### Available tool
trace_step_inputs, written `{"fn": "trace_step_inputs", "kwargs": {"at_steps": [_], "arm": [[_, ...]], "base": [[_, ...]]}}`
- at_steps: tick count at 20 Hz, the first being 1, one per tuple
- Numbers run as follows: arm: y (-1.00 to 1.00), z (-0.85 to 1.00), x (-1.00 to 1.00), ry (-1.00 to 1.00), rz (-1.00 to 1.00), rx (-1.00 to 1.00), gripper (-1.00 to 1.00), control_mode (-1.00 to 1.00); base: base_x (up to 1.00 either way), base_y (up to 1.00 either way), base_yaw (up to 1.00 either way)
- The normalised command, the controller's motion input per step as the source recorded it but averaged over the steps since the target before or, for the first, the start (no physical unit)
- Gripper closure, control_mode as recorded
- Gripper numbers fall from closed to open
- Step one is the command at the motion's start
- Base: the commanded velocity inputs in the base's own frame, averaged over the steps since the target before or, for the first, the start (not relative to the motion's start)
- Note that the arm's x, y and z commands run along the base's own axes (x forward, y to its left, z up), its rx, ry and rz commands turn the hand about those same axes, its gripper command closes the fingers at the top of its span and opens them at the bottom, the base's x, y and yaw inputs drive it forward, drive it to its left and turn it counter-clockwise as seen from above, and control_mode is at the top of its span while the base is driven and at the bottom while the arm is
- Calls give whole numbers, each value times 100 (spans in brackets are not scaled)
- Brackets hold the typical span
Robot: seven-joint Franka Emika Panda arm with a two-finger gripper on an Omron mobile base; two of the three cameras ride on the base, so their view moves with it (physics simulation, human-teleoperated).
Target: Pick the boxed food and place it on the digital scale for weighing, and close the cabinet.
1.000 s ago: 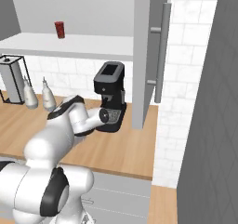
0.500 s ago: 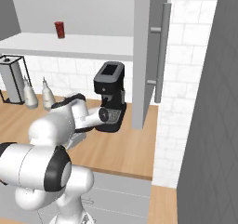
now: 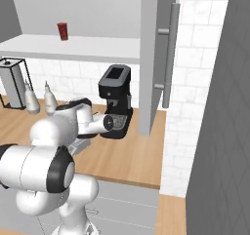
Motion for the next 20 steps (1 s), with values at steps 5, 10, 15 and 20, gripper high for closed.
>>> {"fn": "trace_step_inputs", "kwargs": {"at_steps": [5,10,15,20], "arm": [[7,0,-5,0,0,0,-100,-100],[0,0,-3,3,0,0,-100,-100],[-18,0,-3,0,0,3,-100,-100],[-20,3,-7,0,0,3,-100,-100]], "base": [[0,0,0],[0,0,0],[0,0,0],[0,0,0]]}}
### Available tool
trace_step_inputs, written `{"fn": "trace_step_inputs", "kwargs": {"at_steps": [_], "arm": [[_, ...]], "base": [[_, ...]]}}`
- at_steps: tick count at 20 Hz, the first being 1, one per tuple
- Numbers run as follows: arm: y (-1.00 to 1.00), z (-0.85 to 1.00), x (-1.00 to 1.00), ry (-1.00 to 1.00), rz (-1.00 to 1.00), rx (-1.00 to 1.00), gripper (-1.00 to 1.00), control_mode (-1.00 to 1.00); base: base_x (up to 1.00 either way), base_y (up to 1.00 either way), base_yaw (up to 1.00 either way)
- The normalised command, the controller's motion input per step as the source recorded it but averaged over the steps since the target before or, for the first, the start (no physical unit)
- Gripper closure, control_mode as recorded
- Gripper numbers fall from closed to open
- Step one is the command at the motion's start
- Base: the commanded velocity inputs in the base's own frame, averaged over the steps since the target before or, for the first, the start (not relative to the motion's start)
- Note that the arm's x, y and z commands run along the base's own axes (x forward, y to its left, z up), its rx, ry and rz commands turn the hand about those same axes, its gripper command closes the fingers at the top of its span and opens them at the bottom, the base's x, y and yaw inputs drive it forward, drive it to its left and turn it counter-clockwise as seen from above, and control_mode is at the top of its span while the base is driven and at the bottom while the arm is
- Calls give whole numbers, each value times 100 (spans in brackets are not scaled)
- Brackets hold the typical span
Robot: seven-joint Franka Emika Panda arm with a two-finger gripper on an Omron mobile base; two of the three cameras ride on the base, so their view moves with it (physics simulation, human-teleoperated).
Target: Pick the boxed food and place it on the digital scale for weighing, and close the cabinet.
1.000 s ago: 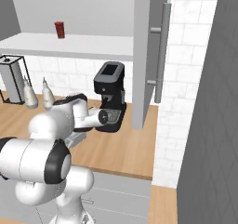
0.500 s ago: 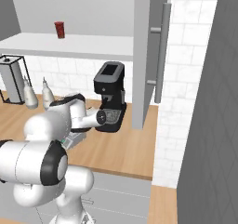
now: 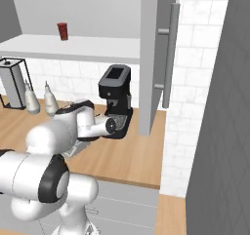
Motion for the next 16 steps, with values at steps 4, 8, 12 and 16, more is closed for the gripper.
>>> {"fn": "trace_step_inputs", "kwargs": {"at_steps": [4,8,12,16], "arm": [[-18,20,-54,-23,0,1,-100,-100],[-14,46,-69,-49,-1,0,-100,-100],[-30,49,-81,-51,-5,2,-100,-100],[-54,33,-96,-52,-2,3,-100,-100]], "base": [[0,0,0],[0,0,0],[0,0,0],[0,0,0]]}}
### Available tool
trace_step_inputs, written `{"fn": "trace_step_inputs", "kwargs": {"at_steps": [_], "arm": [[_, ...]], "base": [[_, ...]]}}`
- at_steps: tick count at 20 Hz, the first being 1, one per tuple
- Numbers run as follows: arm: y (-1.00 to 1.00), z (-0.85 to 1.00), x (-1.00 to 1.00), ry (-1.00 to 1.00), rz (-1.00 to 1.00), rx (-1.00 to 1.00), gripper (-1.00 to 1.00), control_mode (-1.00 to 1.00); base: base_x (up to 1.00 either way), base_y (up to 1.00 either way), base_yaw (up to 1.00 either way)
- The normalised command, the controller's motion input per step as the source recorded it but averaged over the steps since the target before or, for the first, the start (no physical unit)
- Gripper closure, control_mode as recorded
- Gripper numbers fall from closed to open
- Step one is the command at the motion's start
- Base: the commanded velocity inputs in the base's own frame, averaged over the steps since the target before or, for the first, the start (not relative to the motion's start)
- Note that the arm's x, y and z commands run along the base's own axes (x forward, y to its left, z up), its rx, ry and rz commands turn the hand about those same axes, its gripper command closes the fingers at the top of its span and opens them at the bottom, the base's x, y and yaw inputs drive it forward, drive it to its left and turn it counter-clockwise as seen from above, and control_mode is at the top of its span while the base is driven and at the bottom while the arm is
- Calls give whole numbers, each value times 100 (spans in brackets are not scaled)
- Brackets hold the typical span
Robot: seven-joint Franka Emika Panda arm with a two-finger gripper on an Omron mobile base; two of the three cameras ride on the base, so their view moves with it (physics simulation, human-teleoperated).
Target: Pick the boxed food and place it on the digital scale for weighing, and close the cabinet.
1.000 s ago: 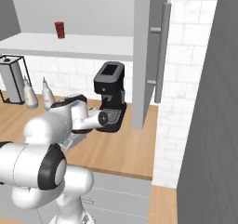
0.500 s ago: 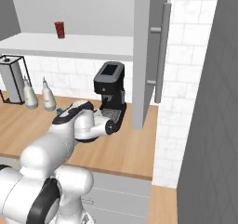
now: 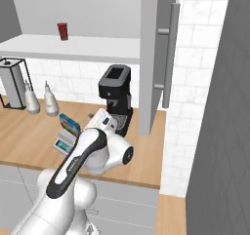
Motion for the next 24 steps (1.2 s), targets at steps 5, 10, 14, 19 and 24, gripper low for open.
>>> {"fn": "trace_step_inputs", "kwargs": {"at_steps": [5,10,14,19,24], "arm": [[-45,12,-94,-54,-5,0,-100,-100],[-54,11,-98,-47,-9,0,-100,-100],[-54,34,-86,-44,-17,0,-100,-100],[-59,65,-64,-36,-19,0,-100,-100],[-92,85,-39,-18,-23,10,-100,-100]], "base": [[0,0,0],[0,0,0],[0,0,0],[0,0,0],[0,0,0]]}}
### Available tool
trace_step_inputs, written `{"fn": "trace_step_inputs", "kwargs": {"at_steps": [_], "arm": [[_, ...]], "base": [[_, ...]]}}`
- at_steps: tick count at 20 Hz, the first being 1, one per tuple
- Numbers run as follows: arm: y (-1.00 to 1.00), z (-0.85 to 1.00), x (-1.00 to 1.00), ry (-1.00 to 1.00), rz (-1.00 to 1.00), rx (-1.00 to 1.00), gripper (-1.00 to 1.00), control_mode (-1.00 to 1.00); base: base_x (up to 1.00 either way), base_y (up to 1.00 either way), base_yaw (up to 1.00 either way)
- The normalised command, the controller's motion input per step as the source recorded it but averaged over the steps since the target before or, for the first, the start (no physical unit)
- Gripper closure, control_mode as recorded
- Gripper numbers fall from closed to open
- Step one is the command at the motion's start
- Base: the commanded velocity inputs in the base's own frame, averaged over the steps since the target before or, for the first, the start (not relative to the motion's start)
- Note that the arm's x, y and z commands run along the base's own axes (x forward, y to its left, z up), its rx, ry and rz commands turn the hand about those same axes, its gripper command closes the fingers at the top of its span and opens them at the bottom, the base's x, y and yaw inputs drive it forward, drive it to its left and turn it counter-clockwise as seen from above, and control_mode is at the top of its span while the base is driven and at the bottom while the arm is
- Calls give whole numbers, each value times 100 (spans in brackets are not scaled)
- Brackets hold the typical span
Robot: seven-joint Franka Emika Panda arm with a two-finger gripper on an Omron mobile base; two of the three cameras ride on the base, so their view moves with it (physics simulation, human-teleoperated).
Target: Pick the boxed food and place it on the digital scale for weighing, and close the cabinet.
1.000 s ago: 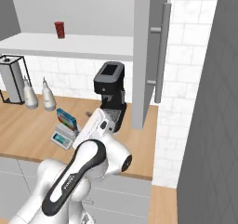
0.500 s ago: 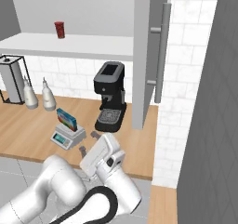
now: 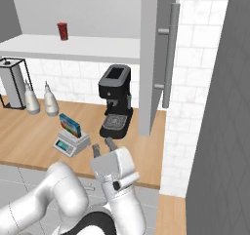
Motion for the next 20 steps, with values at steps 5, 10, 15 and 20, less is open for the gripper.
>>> {"fn": "trace_step_inputs", "kwargs": {"at_steps": [5,10,15,20], "arm": [[-100,42,-67,12,-21,19,-100,-100],[-87,23,-47,23,-22,11,-100,-100],[-73,34,-2,33,-20,7,-100,-100],[-69,1,3,7,-7,6,-100,-100]], "base": [[0,0,0],[0,0,0],[0,0,0],[0,0,0]]}}
